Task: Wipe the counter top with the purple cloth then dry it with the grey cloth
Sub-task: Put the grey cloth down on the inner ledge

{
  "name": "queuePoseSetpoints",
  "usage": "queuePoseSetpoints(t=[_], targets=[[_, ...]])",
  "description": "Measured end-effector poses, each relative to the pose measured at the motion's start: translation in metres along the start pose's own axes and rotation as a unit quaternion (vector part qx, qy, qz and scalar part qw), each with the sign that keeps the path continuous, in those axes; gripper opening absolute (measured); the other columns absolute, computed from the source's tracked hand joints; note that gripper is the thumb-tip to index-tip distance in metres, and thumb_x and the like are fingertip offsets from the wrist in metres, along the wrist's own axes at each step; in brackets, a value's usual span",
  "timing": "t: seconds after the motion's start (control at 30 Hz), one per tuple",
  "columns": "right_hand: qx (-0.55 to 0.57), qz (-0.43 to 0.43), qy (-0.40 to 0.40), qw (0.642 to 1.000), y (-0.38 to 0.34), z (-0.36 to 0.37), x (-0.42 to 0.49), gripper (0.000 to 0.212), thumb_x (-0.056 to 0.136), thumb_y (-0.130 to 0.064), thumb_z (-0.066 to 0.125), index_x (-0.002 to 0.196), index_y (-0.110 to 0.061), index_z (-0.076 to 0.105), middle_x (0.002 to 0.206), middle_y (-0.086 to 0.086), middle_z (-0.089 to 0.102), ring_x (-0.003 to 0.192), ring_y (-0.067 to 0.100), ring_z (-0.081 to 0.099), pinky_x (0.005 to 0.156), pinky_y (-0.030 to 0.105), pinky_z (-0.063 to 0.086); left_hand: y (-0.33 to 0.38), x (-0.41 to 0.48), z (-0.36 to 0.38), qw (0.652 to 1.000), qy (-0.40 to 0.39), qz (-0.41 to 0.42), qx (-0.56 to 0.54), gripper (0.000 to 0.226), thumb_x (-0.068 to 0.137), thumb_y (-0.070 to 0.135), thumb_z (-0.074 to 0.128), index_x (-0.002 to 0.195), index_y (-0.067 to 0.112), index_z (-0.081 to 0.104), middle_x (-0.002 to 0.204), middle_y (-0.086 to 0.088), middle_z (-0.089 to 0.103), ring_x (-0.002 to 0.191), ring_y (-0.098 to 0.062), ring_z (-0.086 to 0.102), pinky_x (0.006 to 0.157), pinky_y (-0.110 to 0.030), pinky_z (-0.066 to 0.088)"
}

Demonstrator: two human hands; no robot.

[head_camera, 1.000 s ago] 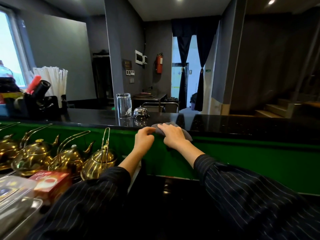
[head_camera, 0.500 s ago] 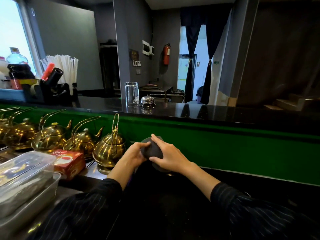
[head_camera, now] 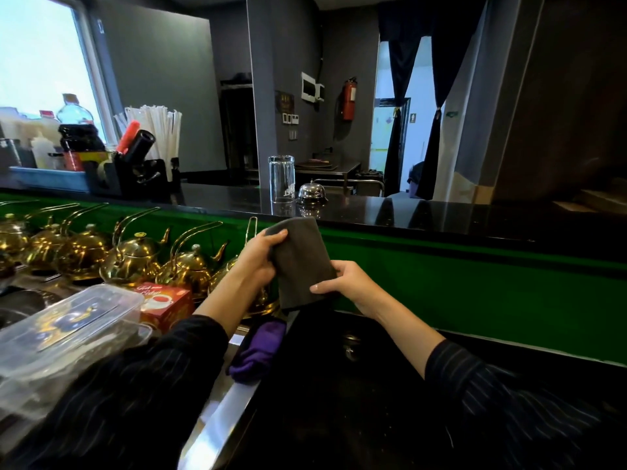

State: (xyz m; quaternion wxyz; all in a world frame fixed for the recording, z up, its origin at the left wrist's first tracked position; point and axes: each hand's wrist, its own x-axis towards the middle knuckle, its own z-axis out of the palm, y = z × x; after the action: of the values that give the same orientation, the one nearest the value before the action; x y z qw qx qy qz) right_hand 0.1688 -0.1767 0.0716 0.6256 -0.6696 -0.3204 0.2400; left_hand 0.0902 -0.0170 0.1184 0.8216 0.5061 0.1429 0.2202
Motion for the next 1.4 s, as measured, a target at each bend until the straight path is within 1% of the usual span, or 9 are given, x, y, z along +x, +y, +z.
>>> queuePoseSetpoints(t=[0.17, 0.3, 0.43, 0.53, 0.7, 0.83, 1.07, 1.23, 1.4], targets=[[0.125, 0.027, 0.001, 0.992, -0.019, -0.002, 0.01, 0.027, 0.077, 0.002, 0.071, 0.098, -0.013, 0.069, 0.092, 0.005, 0.069, 0.094, 0.025, 0.062, 0.074, 0.04, 0.049, 0.015, 0.017, 0.002, 0.996, 0.036, -0.01, -0.075, 0.024, 0.091, 0.006, 0.053, 0.116, 0.006, 0.056, 0.103, -0.012, 0.065, 0.092, -0.024, 0.064, 0.075, -0.036, 0.053], [0.213, 0.031, -0.021, 0.976, -0.033, 0.001, 0.02, 0.032, 0.082, 0.005, 0.064, 0.112, -0.007, 0.063, 0.098, 0.011, 0.067, 0.097, 0.029, 0.062, 0.082, 0.054, 0.053, 0.023, 0.032, 0.007, 0.993, 0.074, 0.002, -0.097, 0.016, 0.091, 0.003, 0.053, 0.107, 0.004, 0.058, 0.099, -0.014, 0.065, 0.088, -0.025, 0.064, 0.076, -0.037, 0.052], [0.147, 0.044, 0.047, 0.987, -0.05, -0.002, 0.043, 0.041, 0.076, 0.018, 0.061, 0.114, 0.001, 0.062, 0.095, 0.015, 0.067, 0.086, 0.029, 0.065, 0.067, 0.044, 0.059, 0.04, 0.057, 0.001, 0.996, 0.082, 0.029, 0.014, 0.034, 0.08, -0.005, 0.062, 0.113, 0.002, 0.062, 0.111, -0.018, 0.066, 0.104, -0.034, 0.063, 0.078, -0.041, 0.054], [0.071, 0.037, 0.12, 0.99, -0.061, -0.013, 0.069, 0.041, 0.075, 0.02, 0.062, 0.114, 0.007, 0.061, 0.101, 0.019, 0.065, 0.095, 0.032, 0.064, 0.074, 0.046, 0.057, 0.052, 0.075, -0.007, 0.98, 0.1, 0.052, 0.161, 0.021, 0.073, -0.011, 0.066, 0.089, 0.003, 0.067, 0.092, -0.015, 0.067, 0.09, -0.03, 0.063, 0.076, -0.04, 0.055], [-0.066, -0.019, 0.216, 0.974, -0.079, -0.02, 0.127, 0.026, 0.071, 0.005, 0.075, 0.086, -0.011, 0.062, 0.099, 0.014, 0.066, 0.099, 0.031, 0.065, 0.079, 0.047, 0.059, 0.069, 0.119, -0.013, 0.914, 0.154, 0.128, 0.354, 0.014, 0.07, 0.001, 0.076, 0.082, 0.008, 0.07, 0.093, -0.013, 0.069, 0.091, -0.026, 0.065, 0.081, -0.041, 0.057], [-0.181, -0.053, 0.244, 0.951, -0.088, -0.016, 0.167, 0.033, 0.078, -0.002, 0.074, 0.107, -0.005, 0.057, 0.111, 0.014, 0.061, 0.099, 0.026, 0.058, 0.072, 0.029, 0.043, 0.074, 0.152, -0.013, 0.858, 0.187, 0.16, 0.451, 0.014, 0.073, 0.007, 0.074, 0.086, 0.009, 0.068, 0.092, -0.011, 0.067, 0.088, -0.025, 0.065, 0.08, -0.04, 0.058], [-0.31, -0.048, 0.257, 0.914, -0.071, -0.019, 0.22, 0.039, 0.088, 0.003, 0.059, 0.123, -0.005, 0.044, 0.123, 0.019, 0.054, 0.104, 0.032, 0.055, 0.083, 0.039, 0.047, 0.056, 0.195, -0.022, 0.753, 0.097, 0.236, 0.606, 0.046, 0.079, -0.004, 0.047, 0.119, 0.018, 0.055, 0.105, -0.019, 0.065, 0.093, -0.034, 0.061, 0.075, -0.037, 0.051], [-0.483, 0.006, 0.213, 0.849, -0.061, -0.025, 0.228, 0.025, 0.099, -0.014, 0.046, 0.119, -0.007, 0.058, 0.125, 0.016, 0.058, 0.127, 0.036, 0.041, 0.093, 0.039, 0.038, 0.052, 0.197, -0.018, 0.61, 0.044, 0.124, 0.782, 0.049, 0.092, 0.01, 0.035, 0.135, 0.031, 0.047, 0.134, -0.014, 0.051, 0.128, -0.036, 0.035, 0.102, -0.05, 0.034], [-0.588, 0.057, 0.132, 0.796, -0.06, -0.04, 0.208, 0.046, 0.103, -0.035, 0.026, 0.127, -0.01, 0.057, 0.136, 0.014, 0.054, 0.132, 0.034, 0.036, 0.103, 0.045, 0.03, 0.058, 0.183, -0.002, 0.545, 0.059, 0.072, 0.833, 0.04, 0.092, 0.015, 0.036, 0.129, 0.018, 0.05, 0.138, -0.014, 0.046, 0.133, -0.035, 0.028, 0.106, -0.055, 0.022]])
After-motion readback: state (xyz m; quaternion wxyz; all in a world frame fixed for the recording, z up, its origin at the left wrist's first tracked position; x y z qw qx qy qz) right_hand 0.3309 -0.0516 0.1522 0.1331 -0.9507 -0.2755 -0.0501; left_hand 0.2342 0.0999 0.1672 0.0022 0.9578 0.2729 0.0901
